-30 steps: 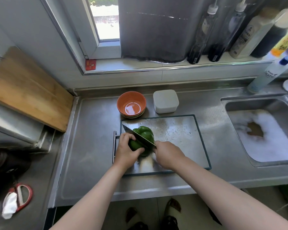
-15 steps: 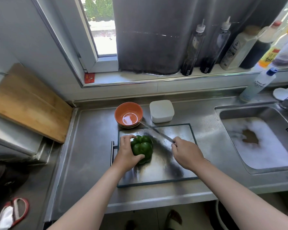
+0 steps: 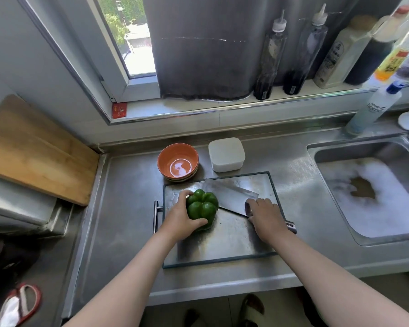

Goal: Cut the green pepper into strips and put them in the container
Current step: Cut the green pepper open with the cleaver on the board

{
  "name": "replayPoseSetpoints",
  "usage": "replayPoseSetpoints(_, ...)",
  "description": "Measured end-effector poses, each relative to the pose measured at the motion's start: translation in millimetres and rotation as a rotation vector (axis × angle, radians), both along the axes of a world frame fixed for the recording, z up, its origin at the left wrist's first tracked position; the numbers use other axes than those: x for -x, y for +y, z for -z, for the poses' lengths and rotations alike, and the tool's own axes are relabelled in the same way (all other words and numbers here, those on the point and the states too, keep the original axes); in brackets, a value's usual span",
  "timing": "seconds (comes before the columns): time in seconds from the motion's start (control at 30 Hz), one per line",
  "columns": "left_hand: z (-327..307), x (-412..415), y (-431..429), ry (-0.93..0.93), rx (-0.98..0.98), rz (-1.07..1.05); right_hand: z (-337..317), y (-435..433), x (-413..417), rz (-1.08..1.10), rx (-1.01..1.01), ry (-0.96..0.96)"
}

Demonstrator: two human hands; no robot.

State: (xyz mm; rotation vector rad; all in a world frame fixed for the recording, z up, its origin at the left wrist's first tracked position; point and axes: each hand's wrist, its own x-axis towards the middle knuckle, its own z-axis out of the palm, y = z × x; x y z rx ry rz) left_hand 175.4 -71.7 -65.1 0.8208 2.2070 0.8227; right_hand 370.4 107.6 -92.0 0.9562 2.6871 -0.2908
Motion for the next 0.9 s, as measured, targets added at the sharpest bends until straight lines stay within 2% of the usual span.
replayPoseSetpoints(0.07, 2.4, 1.0, 0.2, -0.045, 0.009, -0.034, -4.3, 0.7, 7.1, -0.013, -0.063, -0.060)
replayPoseSetpoints(0.13, 4.2, 2.3, 0.8, -0.067, -0.012, -0.116, -14.6, -2.6, 20.4, -0.012, -0.014, -0.002)
replayPoseSetpoints(0.17, 3.8, 2.0, 1.6, -0.079, -0.031, -0.147, -21.7, -6.2, 28.2, 0.000, 0.126, 0.089)
replayPoseSetpoints(0.27, 0.8, -0.2, 6.1, -0.184, -0.101, -0.183, -39.8, -20.5, 51.2, 0.097, 0.734, 0.328)
replayPoseSetpoints(0.43, -10.7, -3.6, 10.9, -0.438, -0.200, -0.190, -45.3, -26.2, 62.4, 0.300, 1.097, 0.505)
replayPoseSetpoints(0.67, -4.5, -0.4, 3.3, -0.604, -0.220, -0.222, -45.9, -25.1, 58.2, 0.467, 1.253, 0.577)
replayPoseSetpoints(0.9, 3.0, 1.8, 8.4, -0.619, -0.201, -0.237, -32.2, -31.6, 65.3, 0.553, 1.153, 0.578)
